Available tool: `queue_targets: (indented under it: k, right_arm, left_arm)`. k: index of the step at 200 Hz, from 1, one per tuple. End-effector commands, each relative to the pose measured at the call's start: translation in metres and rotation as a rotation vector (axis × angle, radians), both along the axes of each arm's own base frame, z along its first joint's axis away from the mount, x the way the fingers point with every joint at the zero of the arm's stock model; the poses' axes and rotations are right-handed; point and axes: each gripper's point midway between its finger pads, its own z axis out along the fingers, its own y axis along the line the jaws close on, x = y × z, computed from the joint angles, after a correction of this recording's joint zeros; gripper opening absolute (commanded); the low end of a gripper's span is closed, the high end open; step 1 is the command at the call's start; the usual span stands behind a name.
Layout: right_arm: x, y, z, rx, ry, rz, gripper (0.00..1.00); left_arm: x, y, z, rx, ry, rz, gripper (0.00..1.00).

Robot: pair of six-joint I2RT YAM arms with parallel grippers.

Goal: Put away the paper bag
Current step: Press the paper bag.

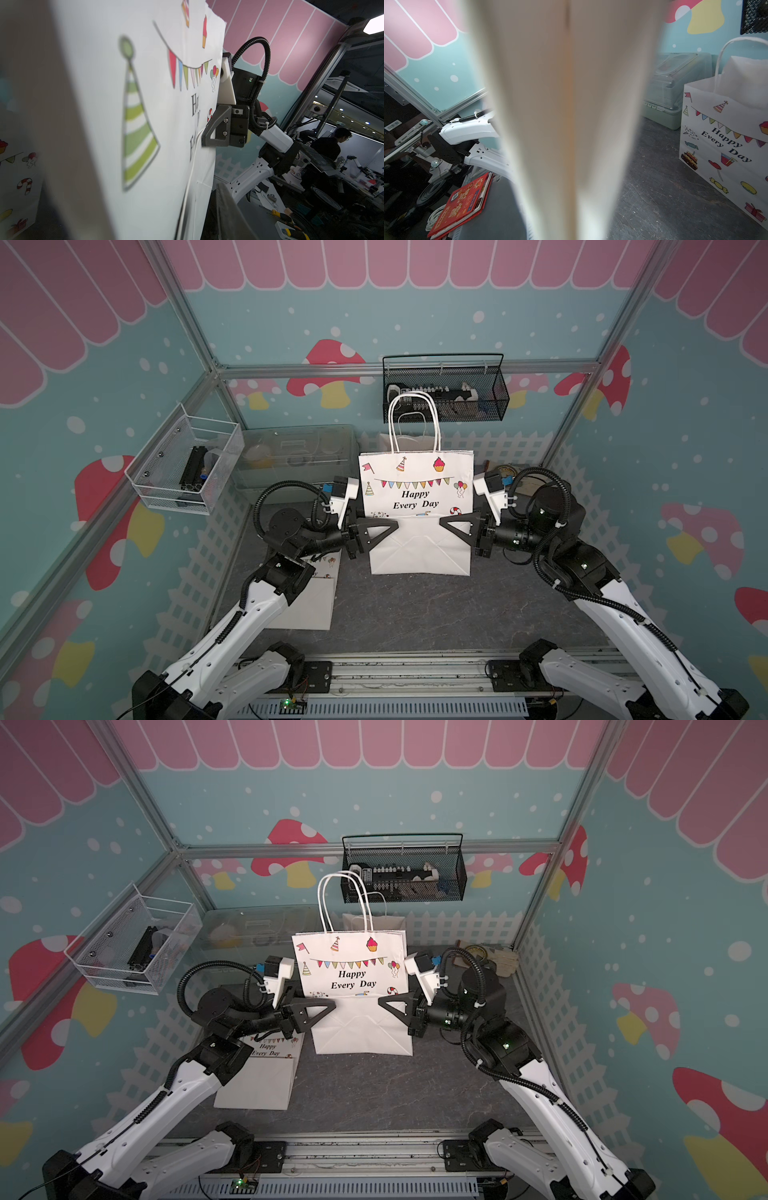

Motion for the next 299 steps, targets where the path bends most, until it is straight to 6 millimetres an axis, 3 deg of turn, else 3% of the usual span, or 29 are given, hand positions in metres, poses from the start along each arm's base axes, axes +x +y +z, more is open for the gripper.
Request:
queue_targets:
  k: [1, 29, 57, 99, 114, 169, 193, 214, 232, 253, 299]
  right_arm:
    - [-0.001, 0.004, -0.006, 0.012, 0.007, 0.007, 0.0]
    - [-0.001, 0.006, -0.014, 0.025, 0.024, 0.012, 0.0]
    - [-0.002, 0.001, -0.016, 0.004, 0.006, -0.015, 0.25]
    - [0.002, 0.004, -0.006, 0.018, -0.017, -0.008, 0.41]
    - [0.005, 0.006, -0.004, 0.025, -0.02, -0.007, 0.4]
    - [0.006, 0.001, -0.013, 0.015, -0.018, -0.045, 0.06]
    - [0.008, -0.004, -0.02, -0.005, -0.007, -0.085, 0.0]
    - [0.013, -0.008, -0.032, -0.044, 0.026, -0.125, 0.0]
    - [0.019, -0.011, -0.045, -0.085, 0.069, -0.16, 0.0]
    - [0.025, -0.013, -0.06, -0.132, 0.123, -0.188, 0.0]
    - [0.024, -0.014, -0.089, -0.21, 0.242, -0.208, 0.0]
  left_arm:
    - [-0.003, 0.001, 0.014, -0.012, -0.044, -0.01, 0.23]
    - [0.003, 0.0, 0.006, 0.019, -0.026, 0.005, 0.09]
    - [0.005, -0.001, 0.002, 0.037, -0.016, 0.011, 0.0]
    - [0.011, -0.001, -0.005, 0.067, 0.0, 0.039, 0.0]
    - [0.012, -0.001, -0.005, 0.068, 0.002, 0.042, 0.0]
    - [0.016, 0.001, -0.009, 0.079, 0.016, 0.057, 0.0]
    - [0.022, 0.006, -0.013, 0.1, 0.023, 0.104, 0.25]
    - [0.032, 0.014, -0.021, 0.146, 0.032, 0.192, 0.55]
    - [0.042, 0.025, -0.03, 0.199, 0.038, 0.291, 0.72]
    - [0.051, 0.045, -0.028, 0.207, 0.032, 0.409, 0.78]
    - [0.053, 0.097, -0.016, 0.195, -0.026, 0.693, 0.79]
